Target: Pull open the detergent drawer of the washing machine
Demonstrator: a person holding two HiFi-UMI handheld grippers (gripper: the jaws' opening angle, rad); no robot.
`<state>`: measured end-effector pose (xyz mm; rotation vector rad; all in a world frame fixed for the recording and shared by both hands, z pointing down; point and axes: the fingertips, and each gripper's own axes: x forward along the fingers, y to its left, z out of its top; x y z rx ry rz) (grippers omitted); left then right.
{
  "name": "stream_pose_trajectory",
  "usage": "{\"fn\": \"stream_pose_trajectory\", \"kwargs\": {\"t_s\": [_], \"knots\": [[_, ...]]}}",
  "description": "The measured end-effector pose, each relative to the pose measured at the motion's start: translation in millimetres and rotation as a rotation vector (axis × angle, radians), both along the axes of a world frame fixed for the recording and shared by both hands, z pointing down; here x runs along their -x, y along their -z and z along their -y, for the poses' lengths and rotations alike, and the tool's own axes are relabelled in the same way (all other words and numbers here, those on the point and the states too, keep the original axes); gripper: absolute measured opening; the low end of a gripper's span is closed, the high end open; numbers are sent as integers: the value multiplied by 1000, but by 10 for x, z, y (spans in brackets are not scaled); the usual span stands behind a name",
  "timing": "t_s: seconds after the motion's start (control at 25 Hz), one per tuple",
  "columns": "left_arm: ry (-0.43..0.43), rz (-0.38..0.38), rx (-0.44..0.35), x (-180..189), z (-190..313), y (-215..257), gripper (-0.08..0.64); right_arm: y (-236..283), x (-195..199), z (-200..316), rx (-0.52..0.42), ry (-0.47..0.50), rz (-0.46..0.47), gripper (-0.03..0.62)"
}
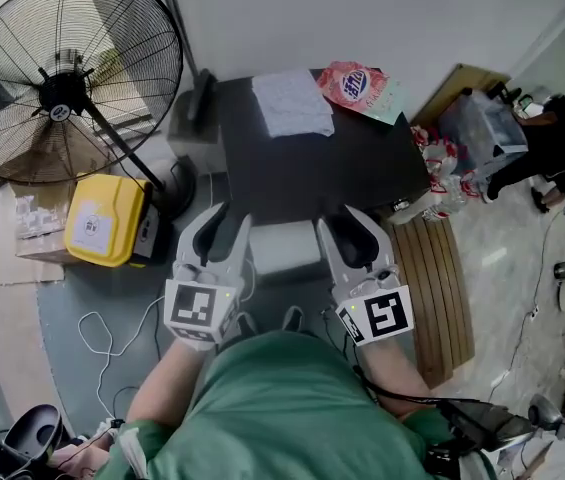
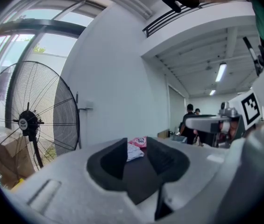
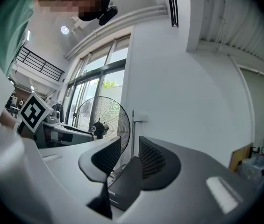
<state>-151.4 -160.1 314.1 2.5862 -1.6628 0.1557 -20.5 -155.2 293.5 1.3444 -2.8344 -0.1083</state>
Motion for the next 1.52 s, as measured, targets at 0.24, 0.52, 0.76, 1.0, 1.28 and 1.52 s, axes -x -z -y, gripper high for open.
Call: {"fn": "stream_pose_trajectory", "kwargs": {"t_s": [0.24,0.52,0.76,1.0,1.28,1.52], "knots": [[2,6,1,26,-9,-2,121,3,13,-18,4,4,6,120],[4,8,4,36,-24,-17,121,-25,40,-48,6,15,-4,120],[8,7,9,51,-38,-42,121,-33,44,-65,6,22,-13,120],[13,10,10,67,-63,-59,121,-26,64,-88,4,29,-13,120],[17,14,13,83,-57,-78,121,-39,73,-84,6,32,-14,120],[18,19,10,77,-57,-72,121,-52,67,-88,6,34,-13,120]]}}
